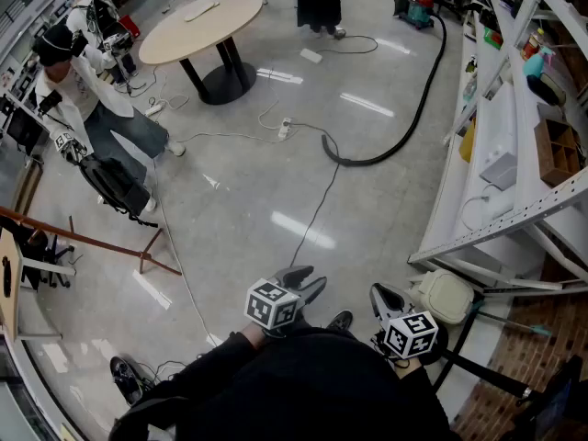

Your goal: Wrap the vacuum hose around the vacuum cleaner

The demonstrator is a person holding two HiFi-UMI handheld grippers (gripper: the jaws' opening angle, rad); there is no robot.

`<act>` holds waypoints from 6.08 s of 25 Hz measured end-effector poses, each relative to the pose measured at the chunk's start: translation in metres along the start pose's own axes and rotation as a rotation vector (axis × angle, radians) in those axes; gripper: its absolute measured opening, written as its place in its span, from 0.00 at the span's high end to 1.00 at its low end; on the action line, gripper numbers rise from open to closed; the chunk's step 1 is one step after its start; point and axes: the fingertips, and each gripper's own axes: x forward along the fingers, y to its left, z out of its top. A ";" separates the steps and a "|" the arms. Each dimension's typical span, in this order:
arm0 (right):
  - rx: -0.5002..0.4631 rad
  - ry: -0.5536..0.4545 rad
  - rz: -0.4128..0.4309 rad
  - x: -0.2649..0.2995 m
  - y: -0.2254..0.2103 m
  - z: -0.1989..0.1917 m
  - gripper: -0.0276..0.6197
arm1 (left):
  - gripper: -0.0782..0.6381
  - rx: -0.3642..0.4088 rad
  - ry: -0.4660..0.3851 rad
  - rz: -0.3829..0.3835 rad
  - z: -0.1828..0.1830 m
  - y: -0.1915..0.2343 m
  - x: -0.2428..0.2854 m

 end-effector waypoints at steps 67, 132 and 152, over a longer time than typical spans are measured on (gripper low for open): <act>-0.140 0.106 0.123 0.279 -0.100 0.191 0.92 | 0.63 -0.150 -0.053 0.156 0.183 0.231 0.082; -0.189 0.520 0.109 0.713 -0.406 0.307 0.92 | 0.63 -0.180 0.116 0.165 0.483 0.534 0.385; -0.327 0.838 0.068 0.980 -0.591 0.014 0.67 | 0.63 -0.256 0.301 0.208 0.301 0.790 0.517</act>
